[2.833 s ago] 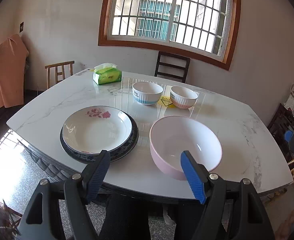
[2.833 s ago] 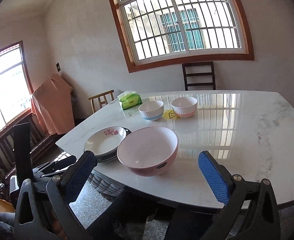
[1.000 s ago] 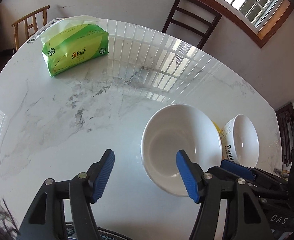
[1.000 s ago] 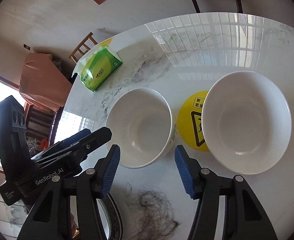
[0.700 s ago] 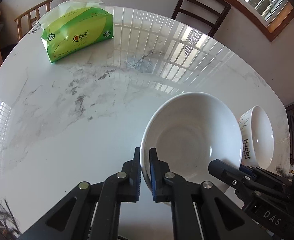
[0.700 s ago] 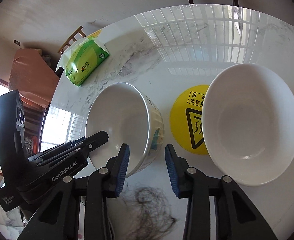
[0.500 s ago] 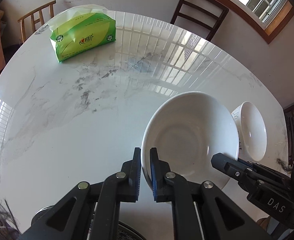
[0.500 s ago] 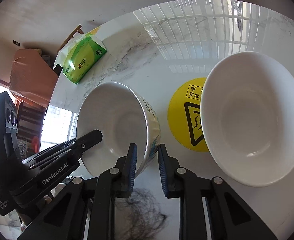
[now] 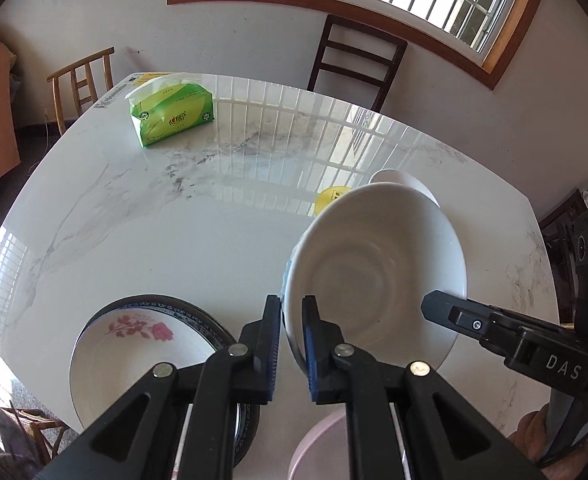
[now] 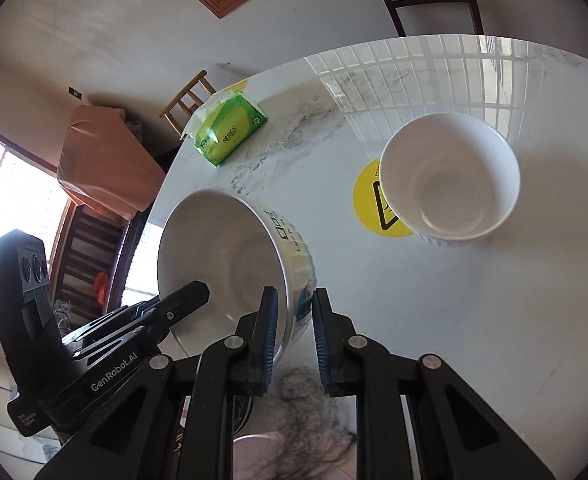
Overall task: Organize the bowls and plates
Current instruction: 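Lift the blue-striped bowl and carry it over the pink bowl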
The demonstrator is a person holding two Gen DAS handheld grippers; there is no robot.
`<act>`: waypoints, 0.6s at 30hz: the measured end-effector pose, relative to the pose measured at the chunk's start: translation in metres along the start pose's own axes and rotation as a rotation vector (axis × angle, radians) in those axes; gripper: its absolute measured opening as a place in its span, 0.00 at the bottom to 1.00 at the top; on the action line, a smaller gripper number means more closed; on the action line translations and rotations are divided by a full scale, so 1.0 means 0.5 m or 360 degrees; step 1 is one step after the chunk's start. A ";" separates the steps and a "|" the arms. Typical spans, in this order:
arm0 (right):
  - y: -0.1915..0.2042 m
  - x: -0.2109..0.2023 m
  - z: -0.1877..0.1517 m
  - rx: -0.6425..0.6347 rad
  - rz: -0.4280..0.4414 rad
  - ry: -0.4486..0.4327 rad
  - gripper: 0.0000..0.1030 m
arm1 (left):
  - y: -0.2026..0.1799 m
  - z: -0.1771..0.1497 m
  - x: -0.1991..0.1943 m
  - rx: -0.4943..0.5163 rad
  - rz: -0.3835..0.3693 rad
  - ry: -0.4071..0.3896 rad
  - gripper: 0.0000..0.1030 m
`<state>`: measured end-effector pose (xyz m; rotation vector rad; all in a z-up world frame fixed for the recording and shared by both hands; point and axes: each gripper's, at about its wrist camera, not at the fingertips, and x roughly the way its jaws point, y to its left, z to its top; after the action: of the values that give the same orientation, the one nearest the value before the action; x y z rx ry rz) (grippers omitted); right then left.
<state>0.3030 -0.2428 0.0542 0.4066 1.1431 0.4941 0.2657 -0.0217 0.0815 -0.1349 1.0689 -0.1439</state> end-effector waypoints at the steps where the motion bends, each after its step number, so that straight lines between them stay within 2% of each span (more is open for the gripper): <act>1: 0.001 -0.015 -0.012 -0.0009 0.0006 -0.0007 0.17 | -0.007 -0.011 -0.012 0.0008 -0.0006 -0.0006 0.11; 9: -0.004 -0.099 -0.125 -0.0018 0.0062 -0.0034 0.17 | -0.049 -0.112 -0.080 0.0066 -0.0023 -0.0049 0.11; 18: -0.014 -0.126 -0.235 0.0010 0.0096 -0.0019 0.17 | -0.065 -0.215 -0.109 0.0084 -0.0044 -0.0023 0.11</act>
<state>0.1743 -0.2778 0.0553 0.4503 1.1235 0.5403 0.1435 -0.0480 0.0832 -0.1030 1.0484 -0.1956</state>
